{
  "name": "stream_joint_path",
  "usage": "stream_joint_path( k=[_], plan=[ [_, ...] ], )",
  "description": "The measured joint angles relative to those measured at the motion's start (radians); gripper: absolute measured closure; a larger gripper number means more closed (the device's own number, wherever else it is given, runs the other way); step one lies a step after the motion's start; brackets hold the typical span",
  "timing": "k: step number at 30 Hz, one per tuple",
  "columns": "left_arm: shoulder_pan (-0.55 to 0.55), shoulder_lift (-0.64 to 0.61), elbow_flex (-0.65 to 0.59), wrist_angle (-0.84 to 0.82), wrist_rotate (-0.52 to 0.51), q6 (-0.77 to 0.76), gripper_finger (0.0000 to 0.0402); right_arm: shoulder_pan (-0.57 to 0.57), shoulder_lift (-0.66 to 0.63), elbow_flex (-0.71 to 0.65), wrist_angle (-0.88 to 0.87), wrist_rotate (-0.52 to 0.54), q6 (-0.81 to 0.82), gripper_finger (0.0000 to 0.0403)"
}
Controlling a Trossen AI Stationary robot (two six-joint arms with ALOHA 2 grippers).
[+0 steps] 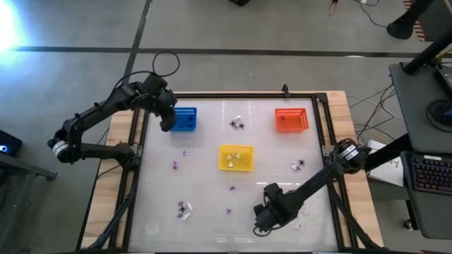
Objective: Sort Halloween decoration
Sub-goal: Put the purple witch hat toy into the orange bin
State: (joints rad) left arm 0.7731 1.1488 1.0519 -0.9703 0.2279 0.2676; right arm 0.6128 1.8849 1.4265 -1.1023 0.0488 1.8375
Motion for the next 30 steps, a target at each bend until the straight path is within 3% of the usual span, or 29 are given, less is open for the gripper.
stream_joint_path(
  k=[6, 19, 30],
  plan=[
    [0.000, 0.000, 0.000, 0.000, 0.000, -0.011, 0.0294, -0.071, -0.040, 0.000, -0.057, 0.023, -0.102, 0.0394],
    [0.000, 0.000, 0.000, 0.000, 0.000, -0.015, 0.0294, -0.246, -0.231, -0.007, -0.177, 0.177, -0.289, 0.0394],
    [0.000, 0.000, 0.000, 0.000, 0.000, -0.015, 0.0294, -0.485, -0.359, -0.010, -0.269, 0.268, -0.508, 0.0394]
  ],
)
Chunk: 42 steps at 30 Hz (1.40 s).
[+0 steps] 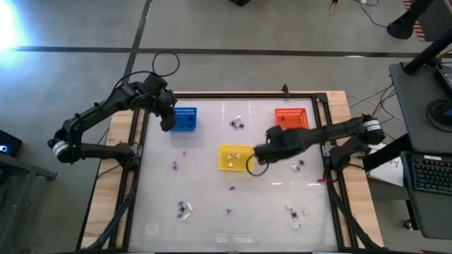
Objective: Sort Halloween decoration
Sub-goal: Put the purple witch hat toy into the orange bin
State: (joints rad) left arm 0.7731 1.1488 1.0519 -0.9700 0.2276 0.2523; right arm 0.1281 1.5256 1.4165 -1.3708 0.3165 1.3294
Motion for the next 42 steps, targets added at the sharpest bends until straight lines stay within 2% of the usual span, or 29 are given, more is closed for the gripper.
stream_joint_path(
  k=[10, 18, 24, 32, 38, 42],
  plan=[
    [0.000, 0.000, 0.000, 0.000, -0.004, -0.008, 0.0294, -0.225, -0.045, -0.040, -0.012, 0.005, -0.219, 0.0394],
    [0.000, 0.000, 0.000, 0.002, -0.133, -0.001, 0.0294, -0.397, -0.041, -0.064, -0.007, -0.002, -0.385, 0.0394],
    [0.000, 0.000, 0.000, 0.003, -0.137, -0.002, 0.0294, -0.529, -0.040, -0.112, 0.006, -0.006, -0.489, 0.0394],
    [0.000, 0.000, 0.000, 0.004, -0.135, -0.013, 0.0294, -0.673, -0.038, -0.177, 0.185, -0.078, -0.694, 0.0394],
    [0.000, 0.000, 0.000, 0.004, -0.134, -0.052, 0.0294, -0.752, -0.037, -0.241, 0.286, -0.123, -0.766, 0.0394],
    [0.000, 0.006, 0.000, 0.004, -0.134, -0.064, 0.0294, -0.785, -0.037, -0.298, 0.352, -0.193, -0.808, 0.0394]
  ],
)
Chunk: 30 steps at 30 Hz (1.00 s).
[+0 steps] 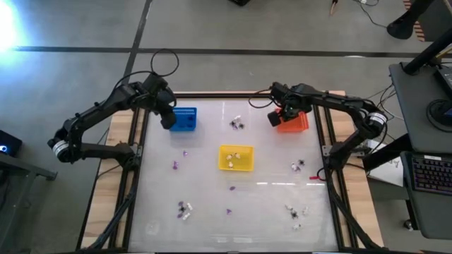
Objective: Sort Halloween decoration
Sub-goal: Put the purple witch hat toy into the orange bin
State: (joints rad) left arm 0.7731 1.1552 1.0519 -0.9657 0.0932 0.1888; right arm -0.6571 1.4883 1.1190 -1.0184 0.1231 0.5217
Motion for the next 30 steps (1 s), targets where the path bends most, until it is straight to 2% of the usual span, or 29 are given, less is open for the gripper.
stream_joint_path(
  k=[11, 21, 30],
  plan=[
    [0.000, 0.079, 0.000, 0.000, 0.002, -0.015, 0.0294, -0.024, 0.000, -0.117, 0.080, -0.021, -0.055, 0.0394],
    [0.000, 0.139, 0.017, 0.020, 0.004, 0.012, 0.0294, -0.024, 0.000, -0.104, 0.095, -0.015, -0.061, 0.0391],
    [0.000, 0.193, 0.095, 0.052, 0.030, 0.051, 0.0294, -0.024, 0.000, -0.093, 0.094, 0.019, -0.062, 0.0323]
  ],
)
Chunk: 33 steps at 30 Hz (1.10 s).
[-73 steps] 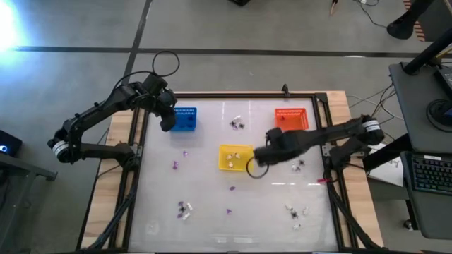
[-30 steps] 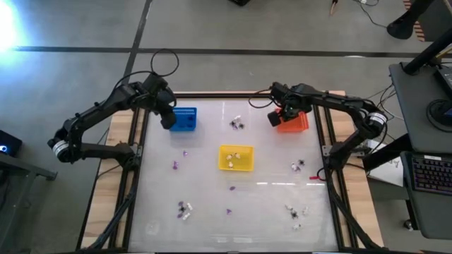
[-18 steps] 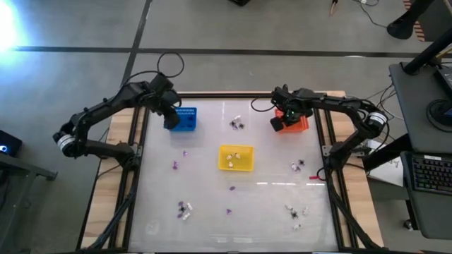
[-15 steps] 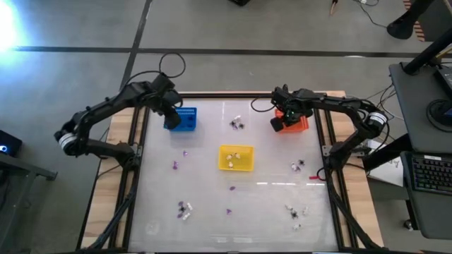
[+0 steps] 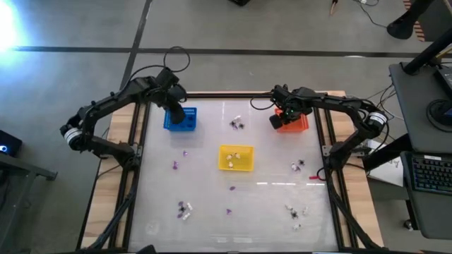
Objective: Sort Halloween decoration
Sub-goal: Put the purple witch hat toy into the orange bin, then put the white skeleton toy into the yellow bin
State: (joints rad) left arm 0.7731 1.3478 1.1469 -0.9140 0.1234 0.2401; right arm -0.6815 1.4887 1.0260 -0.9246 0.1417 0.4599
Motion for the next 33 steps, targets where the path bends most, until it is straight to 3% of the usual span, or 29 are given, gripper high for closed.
stream_joint_path(
  k=[4, 9, 17, 21, 33],
  plan=[
    [0.000, 0.046, 0.055, 0.036, 0.016, 0.038, 0.0287, 0.000, 0.000, 0.012, -0.009, -0.012, 0.000, 0.0297],
    [0.000, 0.154, 0.150, 0.057, 0.122, 0.065, 0.0263, 0.000, 0.000, 0.061, -0.017, -0.014, -0.007, 0.0283],
    [-0.010, 0.362, 0.339, 0.054, 0.138, 0.107, 0.0247, 0.000, -0.001, 0.182, -0.055, -0.014, -0.060, 0.0288],
    [-0.020, 0.441, 0.422, 0.056, 0.205, 0.134, 0.0247, 0.000, -0.002, 0.236, -0.066, -0.014, -0.093, 0.0294],
    [-0.104, 0.601, 0.462, 0.173, 0.257, 0.167, 0.0247, 0.000, -0.003, 0.396, -0.089, -0.010, -0.180, 0.0302]
  ],
)
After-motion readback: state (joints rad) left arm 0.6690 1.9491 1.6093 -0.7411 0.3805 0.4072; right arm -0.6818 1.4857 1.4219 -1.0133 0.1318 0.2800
